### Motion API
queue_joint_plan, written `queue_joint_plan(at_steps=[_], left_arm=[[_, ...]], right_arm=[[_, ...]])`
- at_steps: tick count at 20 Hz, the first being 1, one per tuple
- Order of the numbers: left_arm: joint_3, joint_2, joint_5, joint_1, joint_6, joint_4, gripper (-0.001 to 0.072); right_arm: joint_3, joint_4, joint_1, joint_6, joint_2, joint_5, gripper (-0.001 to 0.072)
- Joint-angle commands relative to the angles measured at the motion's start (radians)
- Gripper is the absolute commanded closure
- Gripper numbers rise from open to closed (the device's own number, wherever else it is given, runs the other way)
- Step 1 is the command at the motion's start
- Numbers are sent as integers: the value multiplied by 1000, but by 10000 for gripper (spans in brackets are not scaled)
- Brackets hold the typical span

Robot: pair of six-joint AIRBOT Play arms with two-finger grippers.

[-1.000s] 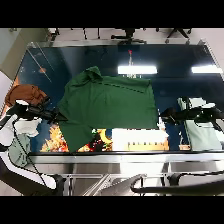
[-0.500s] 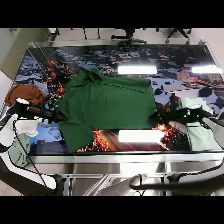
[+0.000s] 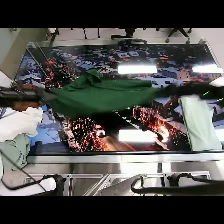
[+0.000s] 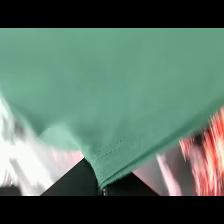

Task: Fold the shirts.

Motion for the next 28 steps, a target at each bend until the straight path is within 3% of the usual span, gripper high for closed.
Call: queue_joint_plan(at_steps=[1, 5, 8, 10, 14, 16, 18, 22, 28], left_arm=[[233, 272, 82, 2, 8, -163, 696], [635, 461, 401, 2, -1, -88, 696], [799, 527, 581, 2, -103, 169, 696], [784, 562, 570, 2, -139, 320, 696], [527, 556, 462, 0, -116, 261, 696], [425, 465, 382, -19, -97, 147, 696], [351, 338, 344, -88, -69, 137, 696], [235, 28, 341, -236, 9, 138, 696], [243, -487, 393, -267, -5, 135, 695]], right_arm=[[329, 93, -58, -31, 176, -86, 692], [644, 91, -80, -93, 277, -330, 692], [746, 46, -80, -95, 311, -431, 692], [747, -11, -80, -86, 319, -419, 693], [669, -43, -80, -5, 249, -301, 693], [577, -33, -73, 16, 189, -225, 693], [457, -32, -48, 18, 119, -184, 693], [220, -32, 40, -36, -72, -197, 693], [165, -15, 60, -19, -491, -283, 693]])
